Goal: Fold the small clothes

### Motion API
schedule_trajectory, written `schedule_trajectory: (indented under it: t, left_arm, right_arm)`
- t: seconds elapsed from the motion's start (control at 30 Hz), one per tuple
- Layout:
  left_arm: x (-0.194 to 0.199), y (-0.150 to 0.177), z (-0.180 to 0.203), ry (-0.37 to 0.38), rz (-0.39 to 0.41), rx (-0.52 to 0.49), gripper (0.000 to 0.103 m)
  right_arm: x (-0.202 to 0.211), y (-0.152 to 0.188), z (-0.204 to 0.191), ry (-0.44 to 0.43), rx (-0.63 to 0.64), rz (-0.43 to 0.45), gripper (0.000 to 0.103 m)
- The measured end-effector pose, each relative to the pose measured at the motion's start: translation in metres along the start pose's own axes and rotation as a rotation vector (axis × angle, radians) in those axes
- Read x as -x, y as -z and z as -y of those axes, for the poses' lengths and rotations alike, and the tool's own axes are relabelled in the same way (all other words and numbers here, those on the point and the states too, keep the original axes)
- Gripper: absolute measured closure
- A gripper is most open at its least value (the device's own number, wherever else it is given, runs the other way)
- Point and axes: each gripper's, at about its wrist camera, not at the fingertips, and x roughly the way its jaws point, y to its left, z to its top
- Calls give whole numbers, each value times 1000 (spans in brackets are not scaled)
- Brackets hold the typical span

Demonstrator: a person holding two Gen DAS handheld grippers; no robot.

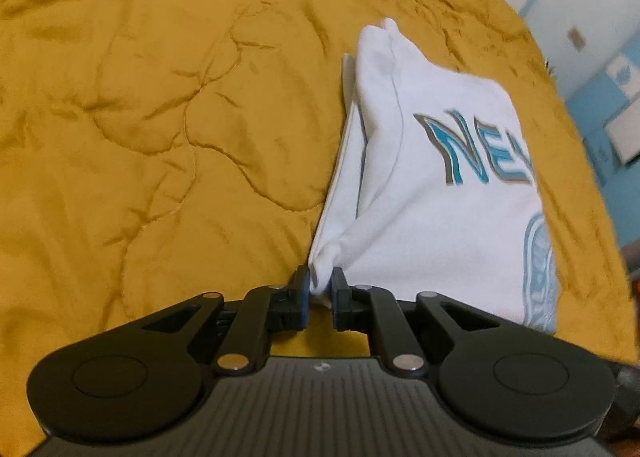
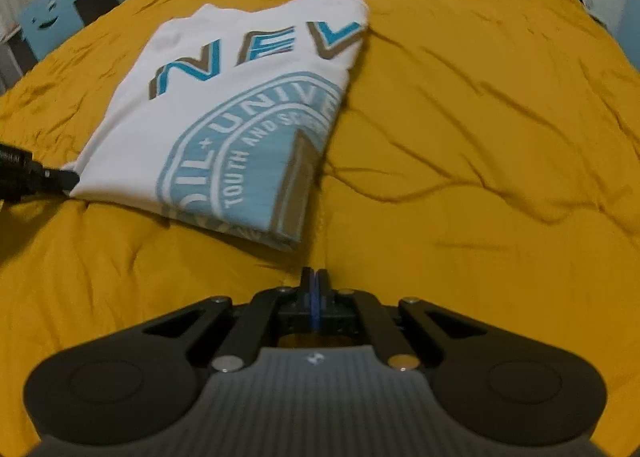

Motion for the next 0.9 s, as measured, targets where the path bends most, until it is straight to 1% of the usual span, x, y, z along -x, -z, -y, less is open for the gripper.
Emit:
schedule_trajectory:
  t: [0.03, 0.07, 0.13, 0.17, 0.23, 0.33, 0.4, 0.43, 0.47, 0.6, 0.67, 0.73, 0.77, 0.8, 0.9]
  left_arm:
    - [3, 0, 3, -22, -10, -21, 84]
    - [6, 1, 3, -32, -24, -27, 83]
    - [14, 2, 1, -60, -60, -22, 83]
    - [20, 2, 1, -71, -60, -30, 83]
    - [35, 2, 2, -61, -37, -60, 83]
    - [56, -4, 16, -22, 40, -110, 83]
    - [65, -10, 26, 27, 102, -126, 83]
    - [66, -13, 32, 45, 119, -138, 83]
    - [65, -15, 38, 50, 131, -152, 83]
    - [41, -18, 54, 41, 114, -201, 83]
    - [29, -11, 52, 28, 84, -213, 87]
    - [8, -5, 49, -6, 38, -207, 89]
    - [-3, -1, 44, -25, 16, -200, 94]
    - [-11, 2, 39, -28, 2, -192, 96]
    - [-21, 6, 30, -10, -9, -163, 97]
  right_arm:
    - [3, 0, 1, 0, 10, -1, 103]
    - [7, -1, 1, -2, 13, -4, 103]
    - [16, -4, 4, -12, 4, 2, 103]
    - [19, -6, 2, -10, 4, 9, 103]
    - [30, -11, -1, -13, 0, 45, 103]
    - [42, -23, -6, -27, -1, 104, 103]
    - [44, -32, -11, -26, 12, 130, 96]
    - [42, -38, -14, -29, 13, 142, 91]
    - [39, -43, -18, -36, 13, 157, 87]
    - [23, -53, -28, -78, 34, 178, 88]
    - [9, -50, -29, -82, 28, 139, 88]
    - [-9, -43, -27, -76, 17, 96, 88]
    - [-18, -39, -26, -75, 16, 84, 88]
    - [-23, -35, -25, -74, 17, 80, 89]
    - [-37, -30, -27, -67, 38, 71, 90]
